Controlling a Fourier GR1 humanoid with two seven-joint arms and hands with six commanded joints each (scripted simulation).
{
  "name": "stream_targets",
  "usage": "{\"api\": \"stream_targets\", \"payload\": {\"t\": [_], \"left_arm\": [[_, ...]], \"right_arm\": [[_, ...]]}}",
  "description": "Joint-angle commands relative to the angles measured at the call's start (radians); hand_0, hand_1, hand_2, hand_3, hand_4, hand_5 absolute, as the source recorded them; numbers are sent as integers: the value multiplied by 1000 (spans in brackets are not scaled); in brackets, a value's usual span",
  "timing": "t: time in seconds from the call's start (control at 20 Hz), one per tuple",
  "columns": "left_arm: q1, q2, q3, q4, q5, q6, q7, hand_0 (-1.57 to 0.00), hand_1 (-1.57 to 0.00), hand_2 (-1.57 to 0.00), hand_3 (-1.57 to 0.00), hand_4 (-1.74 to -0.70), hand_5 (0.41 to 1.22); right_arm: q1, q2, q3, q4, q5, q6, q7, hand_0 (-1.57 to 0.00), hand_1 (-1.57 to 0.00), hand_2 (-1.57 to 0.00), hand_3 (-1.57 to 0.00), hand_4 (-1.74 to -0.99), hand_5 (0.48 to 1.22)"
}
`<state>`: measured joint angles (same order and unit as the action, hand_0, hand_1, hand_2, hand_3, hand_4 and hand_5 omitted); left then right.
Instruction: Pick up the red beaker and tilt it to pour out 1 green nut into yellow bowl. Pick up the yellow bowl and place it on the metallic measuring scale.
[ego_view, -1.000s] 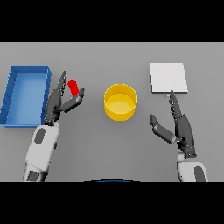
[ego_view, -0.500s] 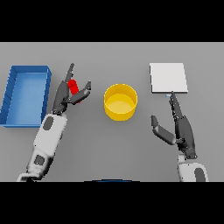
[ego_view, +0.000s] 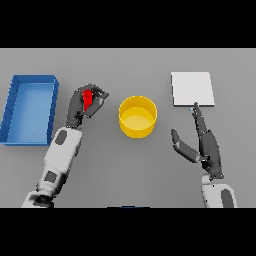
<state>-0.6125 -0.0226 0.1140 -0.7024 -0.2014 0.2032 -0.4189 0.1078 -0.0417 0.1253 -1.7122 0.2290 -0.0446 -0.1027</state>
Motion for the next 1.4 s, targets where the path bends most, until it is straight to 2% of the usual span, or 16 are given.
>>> {"api": "stream_targets", "payload": {"t": [0.0,0.15,0.4,0.5,0.7,0.85,1.0,1.05,1.25,1.35], "left_arm": [[0,0,5,0,4,9,7,-1309,-1318,-1317,-1203,-1606,1119],[-5,-2,10,-12,14,20,20,-1437,-1441,-1441,-1383,-1672,1128],[-13,34,-40,-102,-23,24,79,-1527,-1529,-1528,-1509,-1718,1126],[-11,77,-89,-164,-65,-2,115,-1543,-1544,-1544,-1532,-1726,1130],[-45,161,-248,-236,-239,-42,235,-1559,-1560,-1560,-1555,-1735,1136],[-28,180,-313,-298,-291,-74,288,-1559,-1560,-1560,-1555,-1735,1123],[-25,195,-366,-333,-335,-102,322,-1562,-1562,-1562,-1558,-1736,1144],[-55,209,-391,-337,-374,-116,376,-1564,-1564,-1564,-1561,-1737,1149],[-176,263,-536,-297,-534,-215,413,-1568,-1568,-1568,-1567,-1739,1177],[-233,274,-602,-274,-599,-269,428,-1569,-1569,-1569,-1568,-1740,1193]], "right_arm": [[5,2,3,-3,1,0,-10,1,1,1,1,-1232,685],[5,-6,1,7,10,-2,-20,1,1,1,1,-1196,673],[-6,-12,-1,24,40,-25,-23,1,1,1,1,-1127,659],[-3,-15,1,21,49,-29,-31,1,1,1,1,-1108,656],[4,-22,4,20,57,-26,-44,1,1,1,1,-1092,661],[6,-16,6,19,48,-20,-44,1,1,1,1,-1092,668],[22,-27,7,-2,57,-20,-39,1,1,1,1,-1096,666],[22,-17,14,-2,52,-15,-38,1,1,1,1,-1096,670],[8,-24,13,-8,55,-11,-38,1,1,1,1,-1056,692],[13,-21,16,-1,56,-9,-38,1,1,1,1,-1062,691]]}}
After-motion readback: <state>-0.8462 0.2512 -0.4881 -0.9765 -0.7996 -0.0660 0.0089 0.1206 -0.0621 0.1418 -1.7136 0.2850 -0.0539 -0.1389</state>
